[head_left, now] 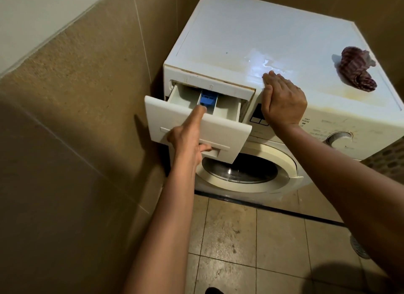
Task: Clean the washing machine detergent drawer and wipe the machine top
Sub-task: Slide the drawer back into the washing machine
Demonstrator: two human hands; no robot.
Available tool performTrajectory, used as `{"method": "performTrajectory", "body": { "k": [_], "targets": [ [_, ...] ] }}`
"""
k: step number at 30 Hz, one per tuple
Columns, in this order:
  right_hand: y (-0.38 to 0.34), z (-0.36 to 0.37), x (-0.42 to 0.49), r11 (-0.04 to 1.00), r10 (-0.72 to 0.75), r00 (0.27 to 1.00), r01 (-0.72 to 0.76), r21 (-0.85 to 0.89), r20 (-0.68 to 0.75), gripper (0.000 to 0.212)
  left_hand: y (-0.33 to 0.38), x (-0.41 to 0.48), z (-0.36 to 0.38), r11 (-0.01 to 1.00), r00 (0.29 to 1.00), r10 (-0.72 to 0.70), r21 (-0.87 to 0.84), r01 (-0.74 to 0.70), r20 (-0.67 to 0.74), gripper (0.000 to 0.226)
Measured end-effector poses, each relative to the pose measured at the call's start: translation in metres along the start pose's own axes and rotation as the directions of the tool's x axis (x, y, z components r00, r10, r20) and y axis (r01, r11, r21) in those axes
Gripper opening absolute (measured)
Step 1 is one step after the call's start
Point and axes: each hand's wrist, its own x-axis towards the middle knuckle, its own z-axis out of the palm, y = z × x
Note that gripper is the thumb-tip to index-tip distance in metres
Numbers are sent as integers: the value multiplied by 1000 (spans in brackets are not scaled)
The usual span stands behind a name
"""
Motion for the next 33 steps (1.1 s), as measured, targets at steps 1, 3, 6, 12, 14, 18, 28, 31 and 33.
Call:
{"method": "performTrajectory", "body": {
  "k": [1,3,6,12,14,18,28,31,33],
  "targets": [
    [1,0,0,1000,-6,1000,6,0,-5,40,4,6,9,1000,1000,-9,-11,9,-1,82],
    [0,2,0,1000,-12,1000,12,4,-11,40,11,18,22,999,1000,-15,-31,15,3,88],
    [2,4,0,1000,-14,1000,13,-6,-12,41,15,30,37,999,1000,-20,-47,19,-6,92],
    [2,4,-1,999,-35,999,34,-24,-4,43,23,36,54,999,999,-16,-35,15,-29,102],
    [3,4,-1,998,-49,999,49,-28,-24,41,25,36,58,999,999,-19,-27,18,-43,103],
    [2,4,-2,997,-68,997,66,-34,-41,44,28,38,64,1000,999,-11,18,12,-39,103],
    [2,3,-1,993,-101,993,96,-73,-68,43,37,47,79,993,997,-19,113,28,-74,112],
    [2,2,-1,992,-102,994,97,-81,-50,43,38,49,82,992,996,-5,127,16,-87,111],
    [1,2,-1,993,-95,995,92,-78,-35,43,38,51,84,991,995,-6,132,19,-95,109]
  ]
}}
